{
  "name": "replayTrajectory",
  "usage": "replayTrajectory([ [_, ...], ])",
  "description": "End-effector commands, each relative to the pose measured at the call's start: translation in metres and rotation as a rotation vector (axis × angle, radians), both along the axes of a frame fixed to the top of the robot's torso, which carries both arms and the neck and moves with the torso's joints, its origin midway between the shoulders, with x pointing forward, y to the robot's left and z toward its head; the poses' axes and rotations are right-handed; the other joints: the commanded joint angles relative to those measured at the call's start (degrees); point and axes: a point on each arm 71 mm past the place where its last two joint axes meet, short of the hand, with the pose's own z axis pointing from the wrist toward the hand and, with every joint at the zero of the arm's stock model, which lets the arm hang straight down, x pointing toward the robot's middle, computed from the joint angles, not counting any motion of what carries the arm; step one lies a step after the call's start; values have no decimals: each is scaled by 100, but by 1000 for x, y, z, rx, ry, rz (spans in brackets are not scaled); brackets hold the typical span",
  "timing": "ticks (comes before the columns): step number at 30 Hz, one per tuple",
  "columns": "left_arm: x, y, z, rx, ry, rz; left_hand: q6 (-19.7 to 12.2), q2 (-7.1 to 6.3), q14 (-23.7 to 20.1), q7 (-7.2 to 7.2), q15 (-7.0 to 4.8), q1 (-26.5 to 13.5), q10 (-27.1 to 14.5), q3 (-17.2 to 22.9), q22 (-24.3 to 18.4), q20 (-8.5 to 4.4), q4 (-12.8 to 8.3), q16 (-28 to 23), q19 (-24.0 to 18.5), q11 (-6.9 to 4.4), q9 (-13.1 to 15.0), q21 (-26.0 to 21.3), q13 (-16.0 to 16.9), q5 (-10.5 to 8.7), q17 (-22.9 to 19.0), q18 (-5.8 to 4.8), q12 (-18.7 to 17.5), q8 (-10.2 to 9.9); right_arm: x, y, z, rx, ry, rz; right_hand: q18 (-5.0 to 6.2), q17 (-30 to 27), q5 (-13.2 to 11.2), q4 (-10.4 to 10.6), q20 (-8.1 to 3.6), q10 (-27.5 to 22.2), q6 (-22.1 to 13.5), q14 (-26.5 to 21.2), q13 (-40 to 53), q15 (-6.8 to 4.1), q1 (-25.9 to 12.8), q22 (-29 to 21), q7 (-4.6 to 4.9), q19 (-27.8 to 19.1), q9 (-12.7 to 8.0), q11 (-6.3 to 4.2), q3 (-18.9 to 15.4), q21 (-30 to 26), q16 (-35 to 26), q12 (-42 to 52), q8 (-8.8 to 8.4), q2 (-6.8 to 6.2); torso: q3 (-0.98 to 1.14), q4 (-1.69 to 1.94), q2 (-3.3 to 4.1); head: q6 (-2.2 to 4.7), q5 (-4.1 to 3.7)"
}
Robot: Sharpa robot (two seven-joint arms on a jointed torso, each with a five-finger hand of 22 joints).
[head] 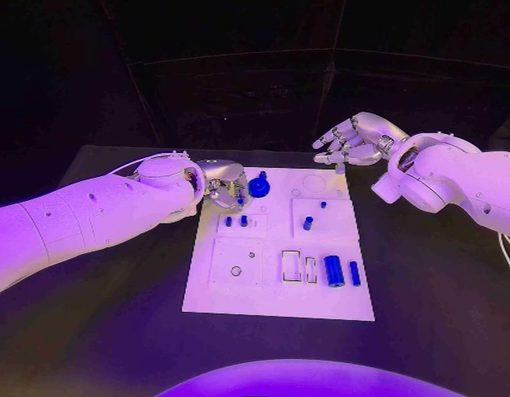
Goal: Assemble the parts on the task board
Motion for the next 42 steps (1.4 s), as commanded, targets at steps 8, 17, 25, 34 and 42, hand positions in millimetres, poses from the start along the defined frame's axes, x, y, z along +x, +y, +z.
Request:
replayTrajectory([
  [8,0,-1,-1,14,20,9,12,-16,167,22,-38,-48,25,2,0,-28,-15,9,24,22,-11,10,-2,-19,-17,-37,-68,-65,0,1,1,2,-4,10,27,7,35,12,-1,-20,-34,38,10,-3,0,-6,2,40,1,6,19,-27,-37,-39,37,35,-2,3,1,-10,-9],
  [17,0,-1,-2,23,30,14,-124,-105,150,84,22,-153,-157,-63,-16,7,-13,-11,3,102,-42,-19,-18,-19,-91,-43,-274,-230,0,1,1,1,-4,11,27,7,35,12,-1,-20,-34,38,10,-3,0,-6,2,40,1,6,19,-27,-37,-39,37,35,-1,3,-2,-26,-14],
  [25,-1,-2,-2,18,30,2,-312,-220,133,85,55,-194,-330,-147,-30,41,-45,-30,-14,139,-57,-44,-11,-16,-159,-37,-410,-416,0,1,1,1,-4,11,27,7,35,12,-1,-20,-34,38,10,-3,0,-6,2,40,1,6,19,-27,-37,-39,37,35,-1,5,-1,-38,-12],
  [34,0,-1,-2,18,28,6,-331,-231,128,98,62,-202,-373,-168,-42,48,-46,-38,-20,151,-51,-59,-11,-15,-184,-33,-437,-454,0,1,1,1,-4,9,26,19,41,14,-1,-24,-36,43,13,-2,9,-10,3,46,1,7,15,-35,-51,-40,40,36,-1,1,-1,-38,-14],
  [42,-1,3,0,11,14,15,-499,-269,114,162,109,-180,-610,-250,-130,84,-77,-54,-48,214,-57,-147,-13,-18,-244,-18,-544,-624,1,-1,1,-6,-8,-2,23,27,42,17,3,-55,-52,26,10,5,14,-17,10,41,-2,16,2,-51,-80,-55,36,21,-7,7,-3,-34,-17],
])
